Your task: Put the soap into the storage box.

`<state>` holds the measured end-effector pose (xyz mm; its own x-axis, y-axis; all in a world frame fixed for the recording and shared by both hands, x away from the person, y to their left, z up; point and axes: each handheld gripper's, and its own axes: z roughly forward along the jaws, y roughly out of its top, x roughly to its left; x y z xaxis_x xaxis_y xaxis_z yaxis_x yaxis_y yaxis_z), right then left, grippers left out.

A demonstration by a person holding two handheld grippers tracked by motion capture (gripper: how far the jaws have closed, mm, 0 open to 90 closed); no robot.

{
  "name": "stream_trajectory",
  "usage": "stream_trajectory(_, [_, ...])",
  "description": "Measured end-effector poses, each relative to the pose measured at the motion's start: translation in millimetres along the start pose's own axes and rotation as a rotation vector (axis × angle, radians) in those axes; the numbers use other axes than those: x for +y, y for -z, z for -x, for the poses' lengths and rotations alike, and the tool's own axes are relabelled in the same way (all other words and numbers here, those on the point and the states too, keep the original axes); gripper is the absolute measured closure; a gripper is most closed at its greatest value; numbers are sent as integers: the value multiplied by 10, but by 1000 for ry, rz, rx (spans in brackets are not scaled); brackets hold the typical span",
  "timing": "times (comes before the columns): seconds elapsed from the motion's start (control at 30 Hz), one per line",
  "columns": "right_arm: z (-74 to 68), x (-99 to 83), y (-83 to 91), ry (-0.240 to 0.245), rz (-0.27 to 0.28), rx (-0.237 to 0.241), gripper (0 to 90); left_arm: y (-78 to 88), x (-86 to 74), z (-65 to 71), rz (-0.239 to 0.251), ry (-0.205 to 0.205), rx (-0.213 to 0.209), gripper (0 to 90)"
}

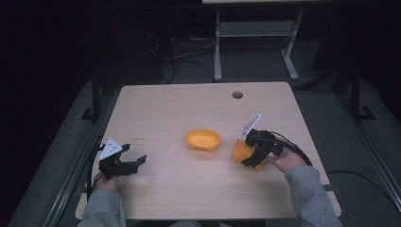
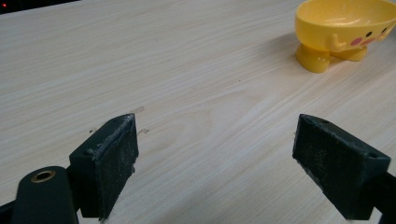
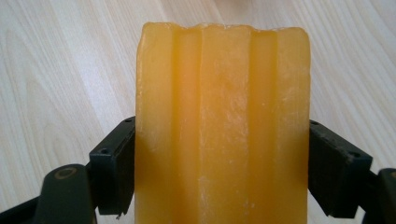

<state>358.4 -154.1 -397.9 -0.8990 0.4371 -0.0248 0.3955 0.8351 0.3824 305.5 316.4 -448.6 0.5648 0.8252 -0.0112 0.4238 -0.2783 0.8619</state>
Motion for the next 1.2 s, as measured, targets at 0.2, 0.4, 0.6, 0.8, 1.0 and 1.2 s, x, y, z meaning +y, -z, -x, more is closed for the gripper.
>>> stream_trajectory(0.2, [12, 68, 4, 7, -9, -4, 213, -3, -2, -1, 4, 5, 1, 138])
stream_trajectory(0.4, [29, 137, 8, 18, -7, -2, 213, 2, -1, -8, 4, -1, 2, 138])
stream_trajectory(0.6, [44, 199, 12, 27, -6, -1, 212, 4, 0, -6, 6, 2, 1, 138])
stream_trajectory(0.8, [65, 257, 33, 29, 7, 2, 213, 2, 1, -7, 6, 1, 1, 138])
stream_trajectory(1.0, [65, 348, 63, 47, 13, 5, 213, 4, 1, -6, 7, 3, 1, 138])
stream_trajectory(1.2, [82, 428, 89, 60, 9, 2, 213, 8, 3, -7, 6, 2, 0, 138])
